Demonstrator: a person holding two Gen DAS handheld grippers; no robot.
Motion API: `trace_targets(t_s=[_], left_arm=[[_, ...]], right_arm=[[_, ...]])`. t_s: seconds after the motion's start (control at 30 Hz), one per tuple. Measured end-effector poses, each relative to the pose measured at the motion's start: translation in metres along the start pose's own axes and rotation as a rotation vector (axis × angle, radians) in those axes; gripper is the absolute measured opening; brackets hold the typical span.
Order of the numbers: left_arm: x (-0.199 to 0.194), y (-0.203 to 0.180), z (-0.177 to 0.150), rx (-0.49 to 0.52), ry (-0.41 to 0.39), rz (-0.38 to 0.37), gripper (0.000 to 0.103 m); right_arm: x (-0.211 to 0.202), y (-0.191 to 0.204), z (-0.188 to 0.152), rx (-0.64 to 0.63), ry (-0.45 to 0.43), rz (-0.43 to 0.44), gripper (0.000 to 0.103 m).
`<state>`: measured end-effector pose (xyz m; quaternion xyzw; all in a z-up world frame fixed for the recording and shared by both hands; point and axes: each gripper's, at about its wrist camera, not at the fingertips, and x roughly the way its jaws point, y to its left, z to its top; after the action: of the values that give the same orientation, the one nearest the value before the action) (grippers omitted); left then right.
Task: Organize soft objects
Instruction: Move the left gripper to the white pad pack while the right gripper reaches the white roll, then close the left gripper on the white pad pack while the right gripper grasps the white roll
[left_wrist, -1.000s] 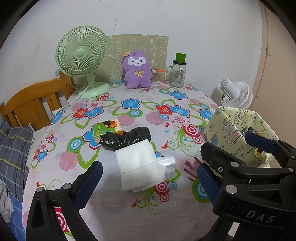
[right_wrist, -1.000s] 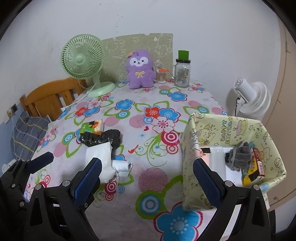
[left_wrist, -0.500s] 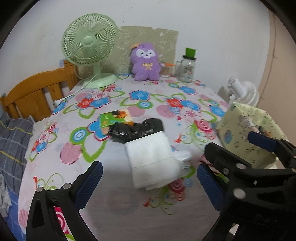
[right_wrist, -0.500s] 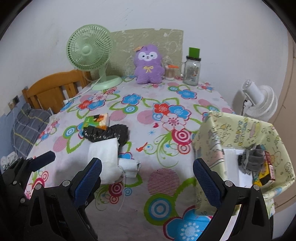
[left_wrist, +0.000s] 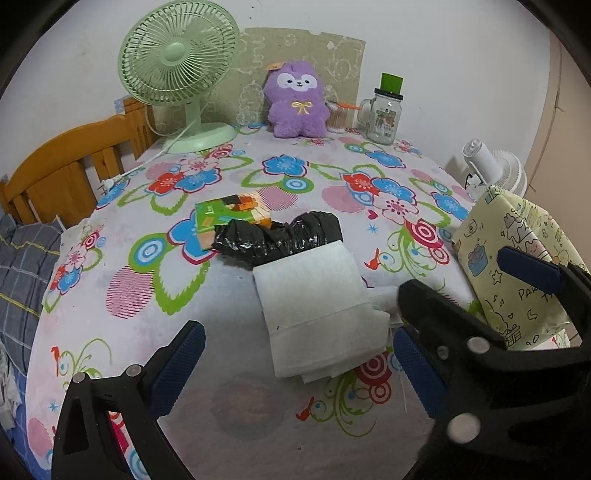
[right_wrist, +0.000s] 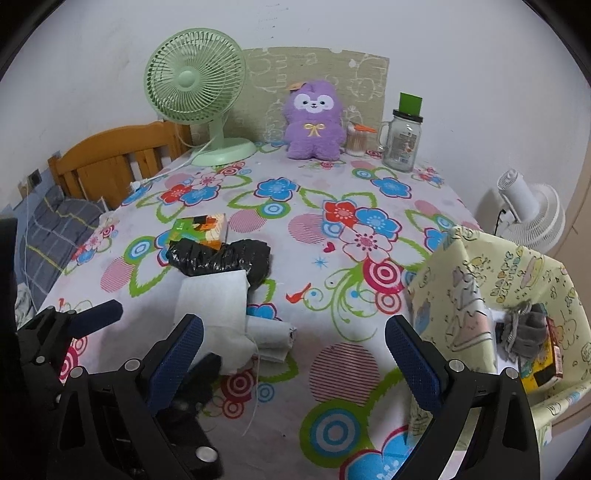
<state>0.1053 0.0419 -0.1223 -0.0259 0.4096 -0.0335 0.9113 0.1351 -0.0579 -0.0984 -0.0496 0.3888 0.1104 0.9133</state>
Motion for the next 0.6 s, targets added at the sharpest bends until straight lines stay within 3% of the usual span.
trace_targets(t_s=[0.47, 0.5, 0.57, 0.6], left_arm=[[0.031, -0.012, 0.002, 0.027, 0.06, -0.006, 0.102], [0.034, -0.013, 0.002, 0.029, 0.066, -0.005, 0.101], [0.039, -0.014, 0.001, 0.027, 0.082, 0.001, 0.084], [0.042, -0.014, 0.0, 0.023, 0.092, -0.002, 0.082]], right_arm=[[0.034, -0.006, -0.004, 0.034, 0.081, 0.028, 0.086], [0.036, -0.008, -0.005, 0.038, 0.088, 0.028, 0.086], [0.041, -0.01, -0.007, 0.046, 0.104, 0.027, 0.086], [0.042, -0.011, -0.008, 0.049, 0.107, 0.029, 0.086]])
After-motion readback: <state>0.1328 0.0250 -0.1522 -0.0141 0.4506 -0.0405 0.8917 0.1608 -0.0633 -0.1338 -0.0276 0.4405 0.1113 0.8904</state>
